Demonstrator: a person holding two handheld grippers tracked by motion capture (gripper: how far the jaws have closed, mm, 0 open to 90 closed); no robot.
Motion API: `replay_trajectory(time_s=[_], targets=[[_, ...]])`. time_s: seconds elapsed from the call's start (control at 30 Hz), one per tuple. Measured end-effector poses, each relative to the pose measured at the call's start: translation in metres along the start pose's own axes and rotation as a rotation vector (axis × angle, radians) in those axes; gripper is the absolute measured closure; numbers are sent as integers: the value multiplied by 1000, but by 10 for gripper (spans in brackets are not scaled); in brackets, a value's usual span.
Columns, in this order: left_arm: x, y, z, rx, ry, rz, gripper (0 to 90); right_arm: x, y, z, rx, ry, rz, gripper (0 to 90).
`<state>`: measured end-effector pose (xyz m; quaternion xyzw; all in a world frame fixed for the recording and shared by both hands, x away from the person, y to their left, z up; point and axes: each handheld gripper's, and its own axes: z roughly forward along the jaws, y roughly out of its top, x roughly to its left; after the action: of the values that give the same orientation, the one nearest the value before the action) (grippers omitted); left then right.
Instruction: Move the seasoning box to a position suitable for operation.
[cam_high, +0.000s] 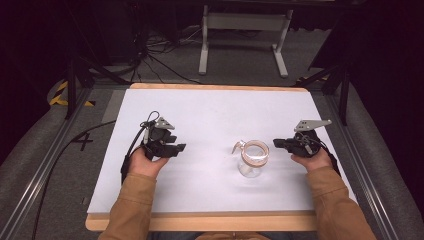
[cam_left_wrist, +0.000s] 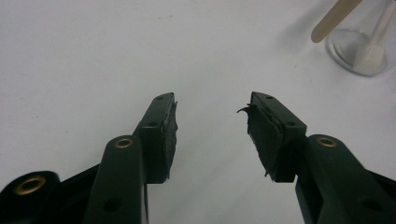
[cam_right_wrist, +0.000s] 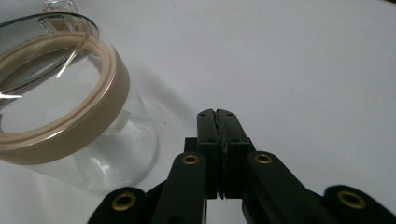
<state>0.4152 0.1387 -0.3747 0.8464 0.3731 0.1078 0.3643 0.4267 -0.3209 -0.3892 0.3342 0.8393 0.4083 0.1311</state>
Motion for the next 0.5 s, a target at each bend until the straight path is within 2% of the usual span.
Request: replay_trajectory(time_s=[0.07, 0.17, 0.5], targets=[[0, 0, 0, 0, -2, 5, 522, 0, 0, 1, 1, -4, -2, 890], [-2, 1, 0, 0, -5, -16, 522, 1, 0, 3, 6, -6, -11, 891], [-3, 1, -1, -4, -7, -10, 521, 2, -1, 9, 12, 17, -15, 892]])
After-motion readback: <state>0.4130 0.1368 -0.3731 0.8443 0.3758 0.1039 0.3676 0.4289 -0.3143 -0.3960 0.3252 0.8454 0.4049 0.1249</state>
